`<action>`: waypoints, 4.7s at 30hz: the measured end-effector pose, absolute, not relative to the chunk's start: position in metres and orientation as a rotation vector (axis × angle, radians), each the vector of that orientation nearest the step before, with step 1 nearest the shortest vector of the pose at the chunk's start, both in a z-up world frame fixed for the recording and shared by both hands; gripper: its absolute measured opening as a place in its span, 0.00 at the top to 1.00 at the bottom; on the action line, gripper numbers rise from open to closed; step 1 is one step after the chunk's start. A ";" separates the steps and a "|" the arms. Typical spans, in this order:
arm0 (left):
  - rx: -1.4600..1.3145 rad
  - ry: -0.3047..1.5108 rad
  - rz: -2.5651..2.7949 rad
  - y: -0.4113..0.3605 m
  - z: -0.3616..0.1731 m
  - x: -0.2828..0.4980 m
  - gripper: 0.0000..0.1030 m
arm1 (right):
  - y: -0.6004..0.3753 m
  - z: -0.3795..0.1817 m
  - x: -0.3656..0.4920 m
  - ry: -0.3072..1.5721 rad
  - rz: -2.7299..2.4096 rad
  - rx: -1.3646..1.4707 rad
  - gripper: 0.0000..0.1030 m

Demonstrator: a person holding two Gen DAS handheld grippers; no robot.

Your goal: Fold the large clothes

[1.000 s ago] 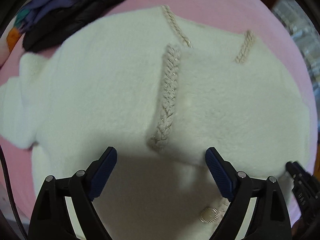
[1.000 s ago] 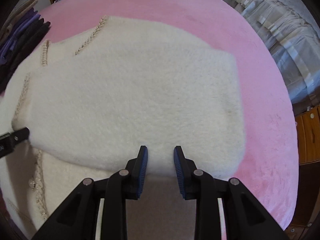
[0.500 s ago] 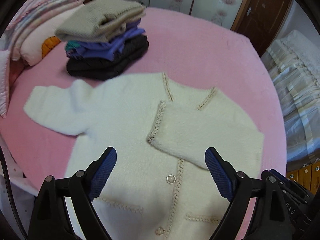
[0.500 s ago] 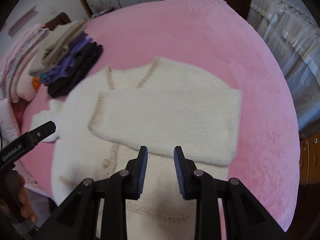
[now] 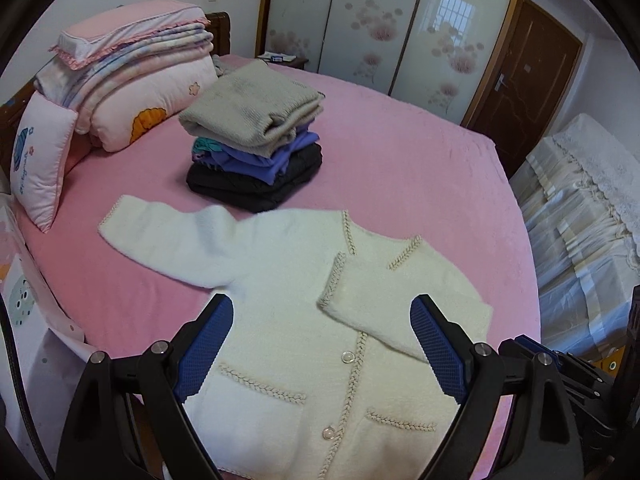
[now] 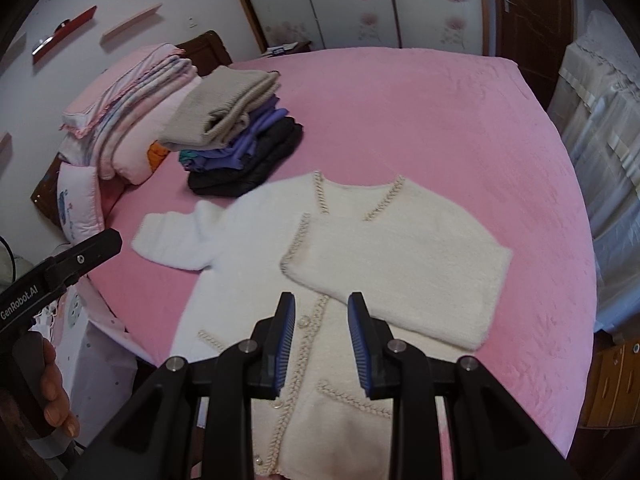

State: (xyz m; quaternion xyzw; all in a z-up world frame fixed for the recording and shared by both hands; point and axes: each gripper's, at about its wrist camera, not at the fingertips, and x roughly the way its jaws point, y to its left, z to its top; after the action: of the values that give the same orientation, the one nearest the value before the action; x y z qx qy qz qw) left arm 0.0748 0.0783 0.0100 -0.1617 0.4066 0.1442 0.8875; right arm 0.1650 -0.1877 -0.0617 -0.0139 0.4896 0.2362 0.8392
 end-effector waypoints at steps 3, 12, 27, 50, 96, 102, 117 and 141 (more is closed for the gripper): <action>-0.323 0.830 0.299 0.094 0.013 0.063 0.13 | -0.173 -0.047 0.155 1.010 0.528 -0.045 0.74; -0.323 0.836 0.310 0.203 0.006 0.049 0.13 | -0.091 -0.023 0.139 0.903 0.516 -0.109 0.74; -0.483 0.982 0.382 0.494 -0.089 0.073 0.13 | 0.150 -0.065 0.181 0.935 0.471 -0.114 0.74; -1.080 1.101 0.576 0.663 -0.349 0.117 0.30 | 0.309 -0.200 0.228 1.212 0.506 -0.153 0.74; -0.388 1.217 -0.233 0.028 -0.326 0.258 0.75 | -0.124 -0.267 0.212 1.255 0.083 0.193 0.73; -0.441 1.113 -0.188 0.070 -0.274 0.228 0.27 | -0.133 -0.268 0.222 1.234 0.137 0.259 0.64; -0.346 1.140 0.312 0.242 -0.294 0.137 0.25 | -0.094 -0.309 0.286 1.242 0.225 0.212 0.56; -0.402 1.181 0.387 0.231 -0.346 0.189 0.48 | -0.122 -0.203 0.302 0.912 0.065 0.003 0.91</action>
State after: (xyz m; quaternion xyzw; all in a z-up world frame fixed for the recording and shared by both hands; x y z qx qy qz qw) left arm 0.1886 0.2306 -0.3458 -0.1872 0.5494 0.1801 0.7942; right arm 0.3022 -0.1218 -0.2029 0.0015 0.4401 0.0312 0.8974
